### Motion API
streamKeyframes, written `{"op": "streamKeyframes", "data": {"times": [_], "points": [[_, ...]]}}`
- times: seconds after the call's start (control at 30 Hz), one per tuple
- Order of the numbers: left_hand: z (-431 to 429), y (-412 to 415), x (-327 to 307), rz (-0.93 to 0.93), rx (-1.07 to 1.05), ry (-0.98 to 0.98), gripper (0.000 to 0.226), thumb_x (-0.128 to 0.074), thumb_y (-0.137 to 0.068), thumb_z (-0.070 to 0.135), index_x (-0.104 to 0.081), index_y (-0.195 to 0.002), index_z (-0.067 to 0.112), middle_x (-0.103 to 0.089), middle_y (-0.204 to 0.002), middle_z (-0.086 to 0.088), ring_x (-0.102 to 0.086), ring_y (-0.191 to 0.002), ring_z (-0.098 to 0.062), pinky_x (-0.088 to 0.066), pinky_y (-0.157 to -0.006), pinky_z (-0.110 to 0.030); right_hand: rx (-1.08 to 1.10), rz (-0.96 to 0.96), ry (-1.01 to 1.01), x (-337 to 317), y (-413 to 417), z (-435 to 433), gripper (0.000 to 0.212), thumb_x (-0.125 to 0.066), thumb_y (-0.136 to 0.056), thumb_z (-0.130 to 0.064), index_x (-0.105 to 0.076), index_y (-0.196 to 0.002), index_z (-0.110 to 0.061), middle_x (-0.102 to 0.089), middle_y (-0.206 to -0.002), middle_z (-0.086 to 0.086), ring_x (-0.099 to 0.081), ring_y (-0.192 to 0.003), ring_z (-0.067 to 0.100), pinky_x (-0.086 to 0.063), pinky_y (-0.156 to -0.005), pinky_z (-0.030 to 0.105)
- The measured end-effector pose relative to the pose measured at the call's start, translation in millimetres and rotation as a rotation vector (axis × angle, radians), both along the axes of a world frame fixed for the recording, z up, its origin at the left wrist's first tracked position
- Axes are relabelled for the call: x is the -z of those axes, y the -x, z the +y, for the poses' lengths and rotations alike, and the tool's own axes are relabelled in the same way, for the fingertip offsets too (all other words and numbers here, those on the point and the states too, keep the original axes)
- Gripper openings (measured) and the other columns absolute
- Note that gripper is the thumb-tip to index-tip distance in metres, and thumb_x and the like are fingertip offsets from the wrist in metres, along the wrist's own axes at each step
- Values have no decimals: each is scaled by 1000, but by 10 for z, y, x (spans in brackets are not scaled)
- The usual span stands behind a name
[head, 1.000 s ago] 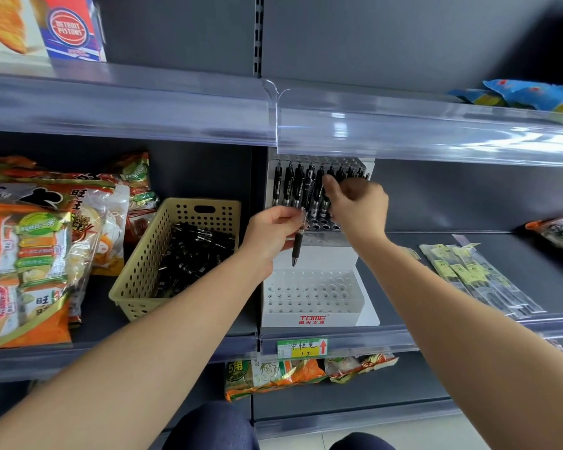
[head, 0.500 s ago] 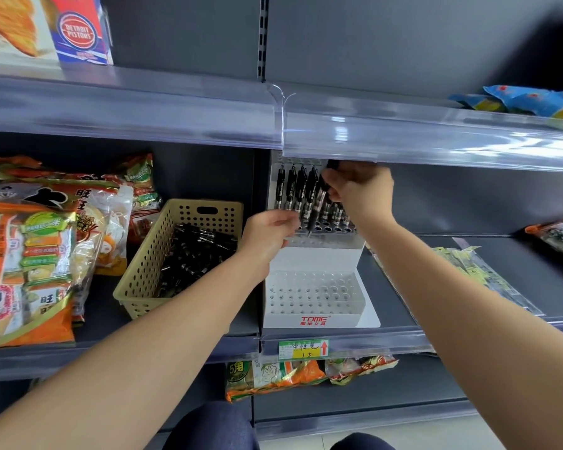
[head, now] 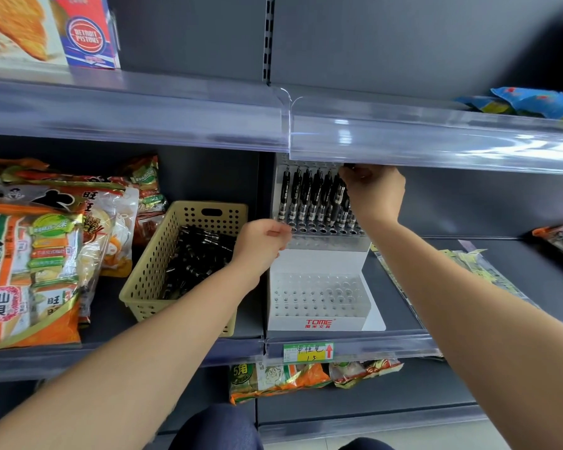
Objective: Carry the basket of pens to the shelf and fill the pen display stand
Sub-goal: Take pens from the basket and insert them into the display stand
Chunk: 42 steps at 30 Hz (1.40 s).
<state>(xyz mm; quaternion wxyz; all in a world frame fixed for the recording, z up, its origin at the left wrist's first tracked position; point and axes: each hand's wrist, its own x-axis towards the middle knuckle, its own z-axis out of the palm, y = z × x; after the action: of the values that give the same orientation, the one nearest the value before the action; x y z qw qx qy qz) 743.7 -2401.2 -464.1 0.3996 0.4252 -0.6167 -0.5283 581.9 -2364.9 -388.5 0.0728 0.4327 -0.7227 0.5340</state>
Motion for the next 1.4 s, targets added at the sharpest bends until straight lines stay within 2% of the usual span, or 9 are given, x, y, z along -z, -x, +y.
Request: {"op": "streamKeyframes", "data": {"times": [0.13,0.23,0.4,0.5,0.73,0.87,1.0,1.23,1.4], "points": [[-13,-37,27,-47,-1,25,19,-64,-88,8,-67,-79,25,-66,-81,4,-60,-76,-13,-50,-75,-29,-24,29,-52,42,-16,-13,11,-67,-85,-23,-76,-86,-16,-70,-70,9,-64,-75,27,-39,-60,24],[-27,-63,53,-87,-11,48,18,-66,-87,10,-67,-78,26,-66,-81,4,-60,-77,-13,-51,-79,-31,3,71,-92,109,1,-44,14,-69,-82,-23,-71,-85,-10,-73,-81,10,-65,-79,29,-52,-69,30],[-29,-103,86,-130,-31,64,19,-65,-87,11,-67,-78,28,-68,-85,4,-63,-80,-13,-54,-82,-33,66,137,-223,203,-18,-46,18,-67,-82,-27,-70,-80,-9,-71,-78,12,-65,-78,32,-53,-67,32],[-38,-121,98,-133,-45,61,19,-65,-87,11,-67,-79,28,-69,-87,4,-63,-82,-13,-55,-83,-33,90,150,-265,241,-24,-41,28,-65,-86,-32,-71,-75,-7,-69,-71,14,-64,-70,33,-50,-61,28],[-52,-132,92,-143,-55,58,18,-65,-88,12,-66,-80,28,-68,-89,4,-64,-89,-16,-54,-85,-34,72,114,-295,228,5,-102,32,-64,-86,-30,-69,-70,-3,-66,-66,14,-57,-60,29,-44,-56,25],[-64,-142,101,-138,-62,54,19,-65,-88,10,-67,-79,28,-68,-86,5,-63,-87,-15,-54,-84,-32,63,96,-320,185,50,-112,31,-64,-85,-28,-68,-68,-3,-64,-65,15,-60,-65,30,-48,-59,27],[-64,-132,117,-137,-64,60,18,-66,-87,10,-67,-79,27,-68,-87,4,-63,-86,-15,-55,-84,-32,74,106,-379,185,63,-119,43,-65,-86,-28,-47,-51,-11,-48,-52,6,-52,-61,28,-37,-57,25],[-58,-122,113,-142,-65,65,19,-66,-87,11,-67,-78,28,-68,-87,5,-64,-87,-15,-55,-85,-34,105,189,-447,227,53,-113,35,-63,-88,-29,-50,-60,-13,-55,-68,12,-57,-71,30,-42,-60,29],[-55,-157,86,-147,-56,71,23,-65,-87,11,-66,-76,30,-67,-85,6,-63,-87,-15,-55,-87,-36,99,176,-458,243,60,-98,36,-62,-90,-33,-54,-63,-11,-51,-59,7,-54,-66,29,-37,-56,26]]}}
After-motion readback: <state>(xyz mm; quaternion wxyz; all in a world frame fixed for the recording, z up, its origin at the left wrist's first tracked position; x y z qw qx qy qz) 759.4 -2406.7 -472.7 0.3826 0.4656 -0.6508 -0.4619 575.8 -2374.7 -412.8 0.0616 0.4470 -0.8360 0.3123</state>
